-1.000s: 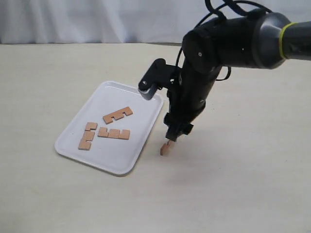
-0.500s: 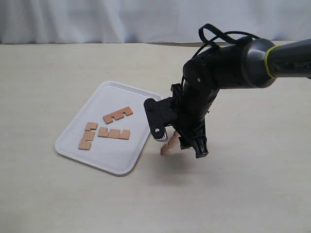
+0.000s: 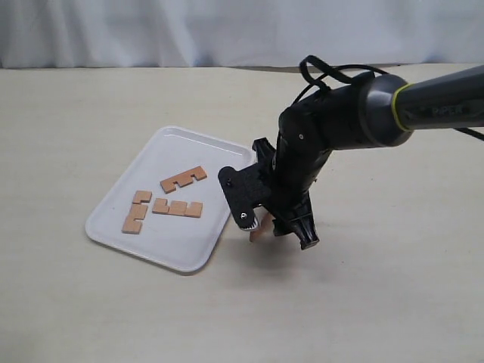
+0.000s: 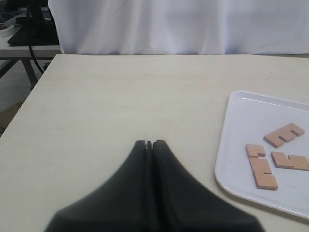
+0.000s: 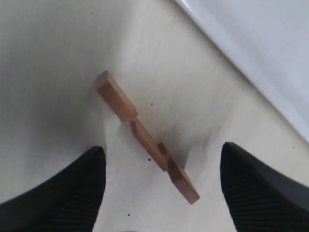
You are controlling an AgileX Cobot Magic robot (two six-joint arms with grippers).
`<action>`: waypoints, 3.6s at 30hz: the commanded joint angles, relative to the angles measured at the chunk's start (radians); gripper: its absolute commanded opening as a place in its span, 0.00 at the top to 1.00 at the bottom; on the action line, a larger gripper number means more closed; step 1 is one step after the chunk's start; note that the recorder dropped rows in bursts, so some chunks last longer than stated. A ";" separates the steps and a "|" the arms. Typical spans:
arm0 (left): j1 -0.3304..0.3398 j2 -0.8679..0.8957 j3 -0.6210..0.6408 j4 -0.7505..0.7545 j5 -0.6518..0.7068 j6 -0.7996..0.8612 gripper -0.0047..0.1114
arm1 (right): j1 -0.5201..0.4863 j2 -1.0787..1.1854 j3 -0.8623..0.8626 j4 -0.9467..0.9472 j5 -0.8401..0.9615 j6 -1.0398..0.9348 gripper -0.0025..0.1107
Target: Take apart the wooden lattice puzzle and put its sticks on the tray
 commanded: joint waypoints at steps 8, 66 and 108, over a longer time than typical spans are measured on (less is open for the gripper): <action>-0.008 -0.003 0.003 0.002 -0.006 0.001 0.96 | -0.003 0.022 0.006 0.014 0.009 -0.012 0.83; -0.008 -0.003 0.003 0.002 -0.006 0.001 0.96 | 0.121 -0.053 -0.221 0.117 -0.180 1.066 0.33; -0.008 -0.003 0.003 0.002 -0.006 0.001 0.96 | -0.458 -1.707 0.861 -0.085 -0.568 1.452 0.94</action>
